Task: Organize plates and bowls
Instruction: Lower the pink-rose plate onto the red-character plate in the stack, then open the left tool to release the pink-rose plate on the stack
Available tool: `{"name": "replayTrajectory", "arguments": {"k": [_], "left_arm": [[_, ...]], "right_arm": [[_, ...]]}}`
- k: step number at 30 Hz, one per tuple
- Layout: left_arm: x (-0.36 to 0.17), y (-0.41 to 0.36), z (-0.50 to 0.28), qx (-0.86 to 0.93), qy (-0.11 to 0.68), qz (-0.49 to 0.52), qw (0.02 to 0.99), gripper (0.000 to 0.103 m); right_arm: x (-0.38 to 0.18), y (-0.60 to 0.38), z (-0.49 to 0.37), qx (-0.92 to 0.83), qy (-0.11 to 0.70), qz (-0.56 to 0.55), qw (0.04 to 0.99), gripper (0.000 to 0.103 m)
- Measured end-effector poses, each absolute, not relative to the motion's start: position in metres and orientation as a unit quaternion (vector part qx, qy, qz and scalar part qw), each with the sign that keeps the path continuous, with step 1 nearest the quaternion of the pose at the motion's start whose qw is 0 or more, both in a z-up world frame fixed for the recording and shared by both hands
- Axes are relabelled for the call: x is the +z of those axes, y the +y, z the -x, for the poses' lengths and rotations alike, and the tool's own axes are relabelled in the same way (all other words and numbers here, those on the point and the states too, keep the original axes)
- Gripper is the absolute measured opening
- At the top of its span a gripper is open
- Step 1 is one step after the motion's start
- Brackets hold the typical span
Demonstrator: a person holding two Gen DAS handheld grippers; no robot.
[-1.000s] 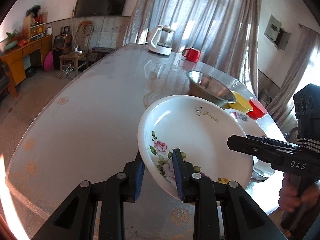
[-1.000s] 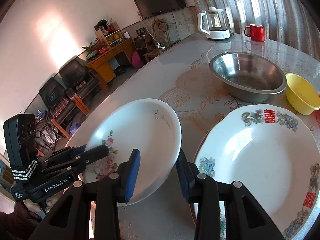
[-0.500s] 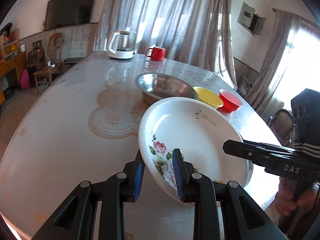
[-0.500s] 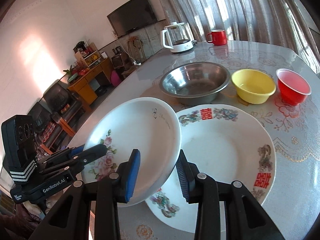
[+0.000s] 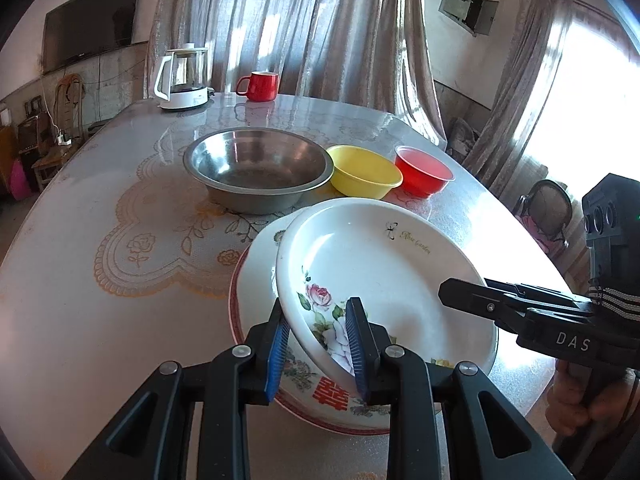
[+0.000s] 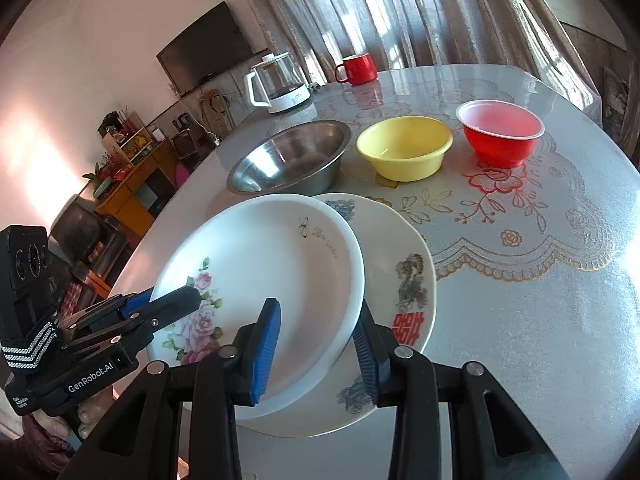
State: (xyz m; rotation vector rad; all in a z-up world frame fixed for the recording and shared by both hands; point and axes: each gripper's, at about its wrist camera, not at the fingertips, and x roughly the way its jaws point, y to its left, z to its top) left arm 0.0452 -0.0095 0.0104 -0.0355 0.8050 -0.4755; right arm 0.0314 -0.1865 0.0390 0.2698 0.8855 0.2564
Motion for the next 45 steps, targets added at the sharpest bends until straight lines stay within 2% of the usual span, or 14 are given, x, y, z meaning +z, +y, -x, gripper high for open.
{"name": "replayTrajectory", "arguments": {"k": [13,37,40,45], "left_arm": [[-0.003,-0.016,-0.052,-0.225,0.415,0.016,0.881,0.028],[-0.004,-0.012,-0.05,-0.223,0.43,0.035,0.874,0.039],[-0.004,-0.012,-0.049,-0.227,0.431,0.038,0.873,0.043],[-0.005,-0.014,-0.045,-0.231,0.429,0.032,0.872,0.044]], "right_arm": [[0.026,-0.194,-0.033,0.105,0.442,-0.126,0.882,0.038],[0.03,-0.179,-0.032,0.075,0.443,-0.072,0.891,0.039],[0.031,-0.179,-0.031,0.073,0.441,-0.069,0.892,0.04],[0.031,-0.174,-0.03,0.069,0.438,-0.054,0.895,0.04]]}}
